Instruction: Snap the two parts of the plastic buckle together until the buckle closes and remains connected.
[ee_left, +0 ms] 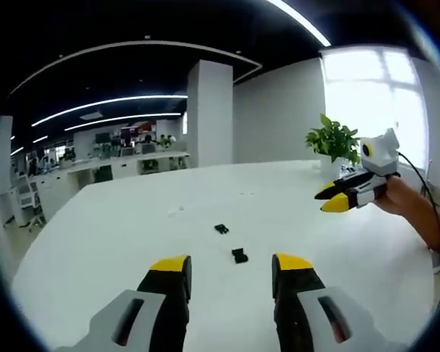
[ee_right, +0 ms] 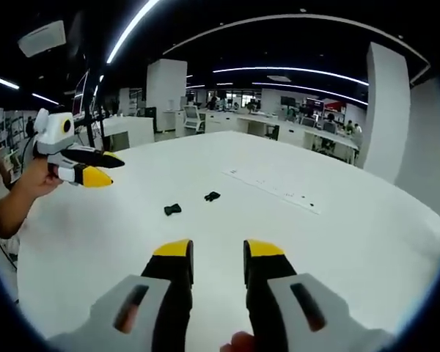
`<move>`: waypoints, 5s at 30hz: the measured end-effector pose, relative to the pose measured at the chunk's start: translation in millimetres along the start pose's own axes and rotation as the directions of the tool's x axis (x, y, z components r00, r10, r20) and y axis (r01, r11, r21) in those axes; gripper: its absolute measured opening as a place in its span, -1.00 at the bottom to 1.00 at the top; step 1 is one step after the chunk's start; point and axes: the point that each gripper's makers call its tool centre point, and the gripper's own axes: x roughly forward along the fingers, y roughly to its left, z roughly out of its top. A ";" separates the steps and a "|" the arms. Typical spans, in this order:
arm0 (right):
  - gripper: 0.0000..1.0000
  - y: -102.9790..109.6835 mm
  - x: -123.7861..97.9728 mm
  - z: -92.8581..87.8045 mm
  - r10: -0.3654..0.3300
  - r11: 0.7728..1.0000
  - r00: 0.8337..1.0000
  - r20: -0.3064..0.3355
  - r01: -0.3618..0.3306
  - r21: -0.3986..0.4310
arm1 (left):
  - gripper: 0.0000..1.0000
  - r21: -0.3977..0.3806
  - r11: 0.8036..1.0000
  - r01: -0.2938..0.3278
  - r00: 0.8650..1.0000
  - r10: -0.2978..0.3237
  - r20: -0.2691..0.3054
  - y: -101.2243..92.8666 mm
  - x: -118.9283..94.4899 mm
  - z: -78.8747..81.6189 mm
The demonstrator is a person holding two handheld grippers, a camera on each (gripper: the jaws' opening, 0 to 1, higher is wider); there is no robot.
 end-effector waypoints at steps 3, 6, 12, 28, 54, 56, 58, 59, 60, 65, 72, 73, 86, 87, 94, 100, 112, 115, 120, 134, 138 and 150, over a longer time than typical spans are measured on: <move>-0.45 2.2 2.7 2.5 0.010 1.000 1.000 -0.001 -0.010 -0.001 | -0.12 -0.013 1.000 0.002 1.000 -0.002 -0.005 -0.1 3.4 -0.7; -0.45 2.8 7.2 5.1 0.017 1.000 1.000 -0.005 -0.017 -0.007 | -0.12 -0.016 1.000 0.002 1.000 -0.002 -0.005 -0.3 6.2 -0.1; -0.45 1.2 16.9 10.4 0.030 0.999 0.999 -0.011 -0.031 -0.022 | -0.12 -0.018 1.000 0.001 1.000 -0.001 -0.005 0.7 11.8 3.7; -0.45 0.2 42.9 24.0 0.070 0.997 0.997 -0.013 -0.070 -0.044 | -0.11 0.007 1.000 -0.015 1.000 0.016 -0.025 6.9 29.5 11.4; -0.46 -1.8 79.3 20.8 0.096 0.995 0.995 -0.039 -0.097 -0.031 | -0.06 -0.004 1.000 -0.007 0.999 0.007 -0.043 20.1 62.8 -0.5; -0.46 -0.9 81.3 19.6 0.097 0.995 0.994 -0.043 -0.098 -0.027 | -0.06 0.005 1.000 0.009 0.999 -0.009 -0.048 16.0 64.3 -1.2; -0.46 0.8 83.2 18.6 0.099 0.995 0.994 -0.045 -0.100 -0.027 | -0.07 0.008 1.000 0.006 0.999 -0.006 -0.053 16.7 64.9 -2.8; -0.46 1.9 83.8 17.8 0.100 0.995 0.994 -0.047 -0.101 -0.027 | -0.07 0.008 1.000 0.006 0.998 -0.006 -0.056 17.3 64.9 -4.2; -0.46 3.2 84.9 16.4 0.100 0.994 0.994 -0.051 -0.102 -0.029 | -0.07 0.007 1.000 0.007 0.998 -0.007 -0.056 18.2 64.9 -5.2; -0.45 4.6 96.4 10.1 0.103 0.994 0.993 -0.065 -0.106 -0.034 | -0.08 0.000 1.000 -0.010 0.998 0.010 -0.059 25.1 63.3 -6.7; -0.45 15.7 104.6 1.6 0.117 0.992 0.990 -0.083 -0.121 -0.039 | -0.09 0.005 1.000 -0.030 0.997 0.030 -0.073 29.6 64.0 -11.1; -0.45 16.7 105.2 1.1 0.119 0.992 0.989 -0.083 -0.122 -0.039 | -0.09 0.010 0.999 -0.032 0.997 0.032 -0.076 29.3 64.3 -11.7; -0.45 63.0 114.0 -5.9 0.250 0.967 0.965 -0.078 -0.253 -0.033 | -0.09 0.027 0.999 -0.023 0.996 0.025 -0.089 26.2 65.5 -16.1; -0.45 65.3 114.1 -6.2 0.254 0.966 0.964 -0.080 -0.257 -0.036 | -0.09 0.026 0.999 -0.021 0.996 0.024 -0.090 25.8 65.6 -16.3; -0.46 69.8 116.6 -7.0 0.270 0.961 0.959 -0.082 -0.274 -0.040 | -0.09 0.023 0.999 -0.024 0.995 0.026 -0.092 27.7 64.9 -16.6; -0.47 82.1 120.8 -6.4 0.304 0.951 0.950 -0.075 -0.308 -0.043 | -0.09 0.017 0.999 -0.044 0.995 0.045 -0.091 36.8 61.6 -15.9; -0.49 99.0 123.2 -8.0 0.339 0.938 0.938 -0.074 -0.343 -0.051 | -0.13 0.049 0.997 -0.052 0.992 0.057 -0.113 39.0 61.1 -20.7; -0.49 105.1 124.7 -6.0 0.352 0.933 0.933 -0.068 -0.356 -0.056 | -0.13 0.046 0.997 -0.056 0.992 0.061 -0.113 41.8 59.6 -20.3; -0.46 114.5 128.4 -2.8 0.374 0.921 0.925 -0.061 -0.378 -0.095 | -0.13 0.043 0.997 -0.065 0.991 0.069 -0.113 45.0 57.9 -20.0; -0.49 98.6 131.5 -4.2 0.307 0.943 0.950 -0.050 -0.311 -0.116 | -0.13 0.050 0.997 -0.056 0.990 0.062 -0.126 42.1 59.6 -24.0; -0.51 92.2 125.3 -6.6 0.280 0.951 0.959 -0.054 -0.284 -0.123 | -0.13 0.047 0.997 -0.057 0.990 0.063 -0.128 42.7 60.0 -24.9; -0.53 66.5 121.4 -9.0 0.230 0.968 0.972 -0.057 -0.234 -0.089 | -0.13 0.078 0.997 0.016 0.990 -0.004 -0.143 23.5 68.5 -30.8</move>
